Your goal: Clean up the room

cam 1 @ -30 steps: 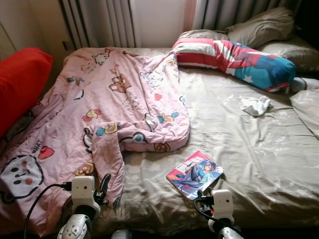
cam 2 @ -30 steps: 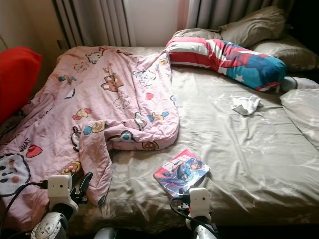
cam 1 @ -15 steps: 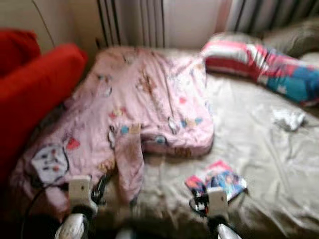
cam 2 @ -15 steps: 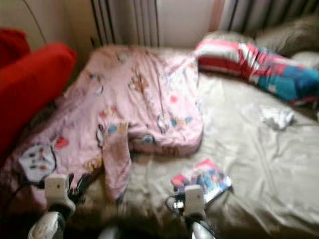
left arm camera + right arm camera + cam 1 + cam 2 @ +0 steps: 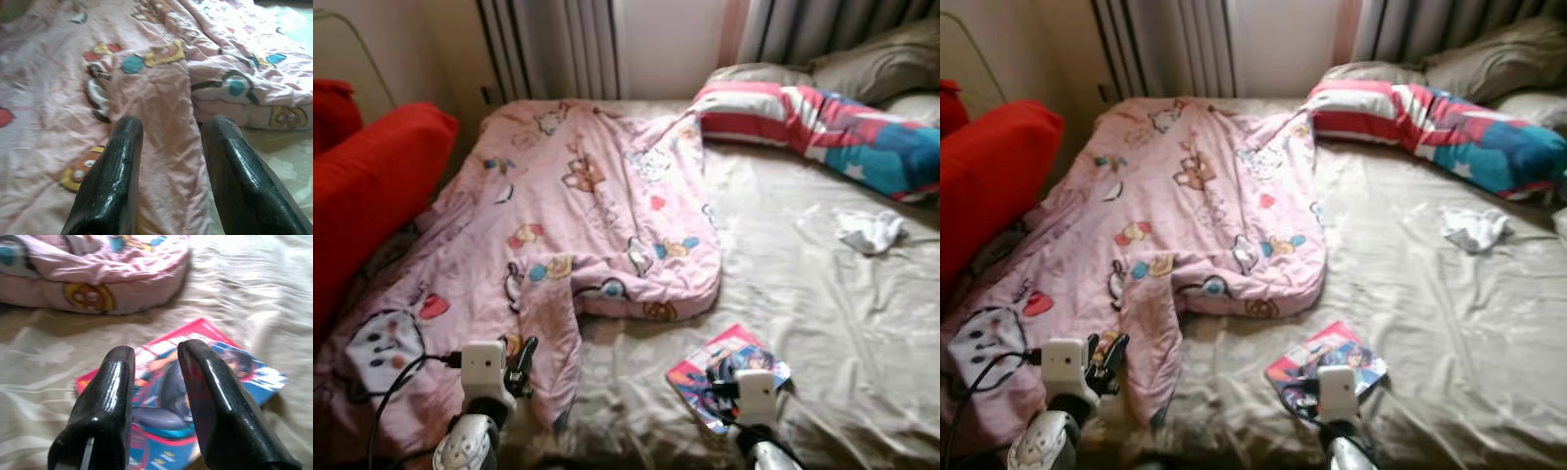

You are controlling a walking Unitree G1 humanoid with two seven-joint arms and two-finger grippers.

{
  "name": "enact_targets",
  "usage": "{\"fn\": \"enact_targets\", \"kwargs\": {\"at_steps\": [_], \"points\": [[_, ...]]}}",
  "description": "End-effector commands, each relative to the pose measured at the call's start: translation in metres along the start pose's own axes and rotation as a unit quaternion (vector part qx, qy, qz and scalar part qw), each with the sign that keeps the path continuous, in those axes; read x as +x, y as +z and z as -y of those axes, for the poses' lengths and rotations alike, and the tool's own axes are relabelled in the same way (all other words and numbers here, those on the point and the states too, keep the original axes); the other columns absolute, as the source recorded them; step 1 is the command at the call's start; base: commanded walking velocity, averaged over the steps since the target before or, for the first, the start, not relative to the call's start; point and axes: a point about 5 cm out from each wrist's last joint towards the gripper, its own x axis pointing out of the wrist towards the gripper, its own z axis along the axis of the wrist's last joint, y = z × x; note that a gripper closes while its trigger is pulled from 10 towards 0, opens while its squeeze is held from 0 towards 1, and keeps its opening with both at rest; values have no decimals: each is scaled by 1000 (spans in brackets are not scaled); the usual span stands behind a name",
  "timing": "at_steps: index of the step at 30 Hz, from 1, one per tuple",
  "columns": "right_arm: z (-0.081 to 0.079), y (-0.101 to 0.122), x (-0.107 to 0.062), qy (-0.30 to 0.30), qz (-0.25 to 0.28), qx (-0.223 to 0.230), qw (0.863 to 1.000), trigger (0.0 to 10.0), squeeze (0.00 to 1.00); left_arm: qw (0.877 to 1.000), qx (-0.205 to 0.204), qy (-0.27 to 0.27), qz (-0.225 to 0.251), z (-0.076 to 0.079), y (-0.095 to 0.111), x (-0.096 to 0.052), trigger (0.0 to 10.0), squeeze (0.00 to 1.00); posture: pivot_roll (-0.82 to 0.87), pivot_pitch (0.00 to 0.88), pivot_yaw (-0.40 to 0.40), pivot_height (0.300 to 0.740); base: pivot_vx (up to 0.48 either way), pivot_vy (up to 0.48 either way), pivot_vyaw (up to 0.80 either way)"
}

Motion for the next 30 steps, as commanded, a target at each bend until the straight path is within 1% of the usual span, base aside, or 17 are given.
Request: {"fn": "enact_targets", "kwargs": {"at_steps": [1,4,7,10,15,16,23,25,27,28,29,30], "points": [[-4,-10,-3,-5,-25,13,1000,10000,0,1000,3,7,-10,-6,-4,-3,10000,0,-3,161,10,620,0,0,0],[-1,-12,-3,-19,-38,30,999,10000,0,1000,4,5,-9,-7,-4,-3,10000,0,-2,165,11,620,0,0,0],[1,-13,-2,-25,-48,37,998,10000,0,1000,5,5,-9,-7,-3,-3,10000,0,1,168,12,620,0,0,0],[3,-13,0,-33,-54,41,997,10000,0,1000,7,5,-10,-8,-3,-4,10000,0,4,175,15,602,0,0,0],[5,-11,1,-36,-48,36,998,10000,0,1000,8,3,-11,-7,-3,-4,10000,0,6,184,18,579,0,0,0],[6,-9,2,-36,-38,35,998,10000,0,1000,10,2,-10,-8,-2,-4,10000,0,9,197,25,579,0,0,0],[6,-5,7,-37,-44,39,998,10000,0,1000,17,-3,-7,-8,3,-1,10000,0,16,215,31,579,0,0,0],[5,-4,9,-41,-44,55,997,10000,0,1000,20,-3,-5,-9,4,-1,10000,0,23,229,36,579,0,0,0],[7,-2,12,-55,-45,106,992,10000,0,1000,23,-4,-5,-10,4,-2,10000,0,28,237,38,579,0,0,0],[7,-2,12,-55,-45,106,992,10000,0,1000,23,-4,-5,-10,4,-2,10000,0,28,237,38,579,0,0,0],[7,-2,12,-58,-43,117,991,10000,0,1000,24,-4,-5,-10,4,-2,10000,0,28,237,38,579,0,0,0],[9,1,15,-62,-41,159,985,10000,0,1000,26,-5,-7,-10,4,-4,10000,0,34,247,40,579,0,0,0]]}}
